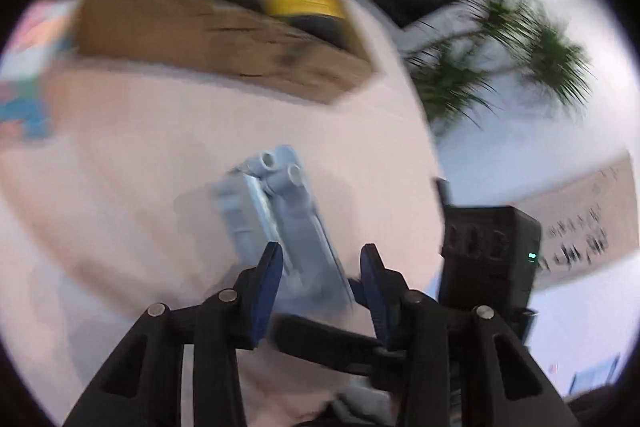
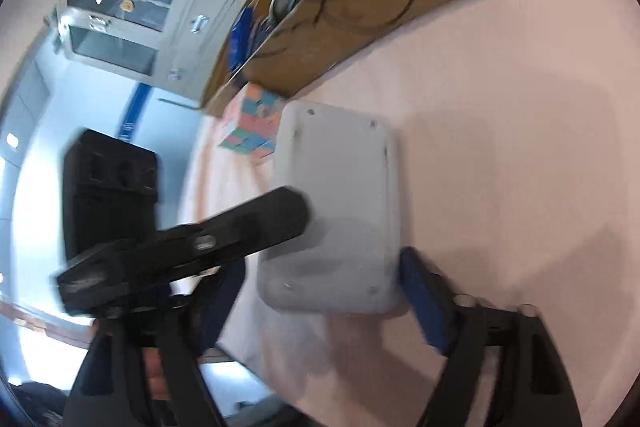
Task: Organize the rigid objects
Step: 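Grasp the white phone stand with the right tool, then lower the white phone stand into the box beside the stapler and release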
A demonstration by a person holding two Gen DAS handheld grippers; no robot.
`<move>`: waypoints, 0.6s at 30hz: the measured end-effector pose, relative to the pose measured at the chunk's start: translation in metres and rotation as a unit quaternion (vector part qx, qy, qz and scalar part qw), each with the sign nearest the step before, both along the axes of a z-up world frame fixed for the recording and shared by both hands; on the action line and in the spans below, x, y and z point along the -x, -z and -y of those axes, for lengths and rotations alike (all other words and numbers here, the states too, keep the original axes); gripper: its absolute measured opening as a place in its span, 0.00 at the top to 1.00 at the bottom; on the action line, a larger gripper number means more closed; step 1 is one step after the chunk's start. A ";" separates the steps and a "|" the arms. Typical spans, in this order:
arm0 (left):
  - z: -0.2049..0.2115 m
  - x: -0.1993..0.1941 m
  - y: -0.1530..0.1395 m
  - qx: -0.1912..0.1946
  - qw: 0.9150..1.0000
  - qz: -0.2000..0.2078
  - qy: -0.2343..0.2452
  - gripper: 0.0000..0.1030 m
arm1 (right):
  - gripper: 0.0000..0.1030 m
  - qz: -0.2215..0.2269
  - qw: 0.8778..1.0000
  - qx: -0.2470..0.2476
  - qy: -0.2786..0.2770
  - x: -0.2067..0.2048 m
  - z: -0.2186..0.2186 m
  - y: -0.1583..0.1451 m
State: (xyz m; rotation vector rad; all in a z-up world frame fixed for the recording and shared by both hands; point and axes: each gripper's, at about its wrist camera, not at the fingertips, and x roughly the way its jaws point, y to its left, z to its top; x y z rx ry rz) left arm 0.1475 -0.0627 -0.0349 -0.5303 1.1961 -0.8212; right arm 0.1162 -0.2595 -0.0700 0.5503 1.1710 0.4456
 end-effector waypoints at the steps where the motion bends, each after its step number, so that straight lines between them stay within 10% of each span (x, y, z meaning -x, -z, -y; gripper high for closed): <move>1: 0.009 0.002 -0.005 -0.002 1.000 0.014 0.010 0.63 | 0.18 0.010 1.000 0.030 -0.002 0.002 0.003 -0.007; 8: 0.009 0.001 -0.008 -0.039 0.999 0.034 -0.005 0.48 | 0.15 0.059 0.985 0.162 0.019 0.006 0.027 -0.028; 18: -0.029 0.000 0.027 -0.033 0.999 -0.019 -0.032 0.47 | 0.42 0.081 0.963 0.254 -0.022 -0.004 -0.033 0.000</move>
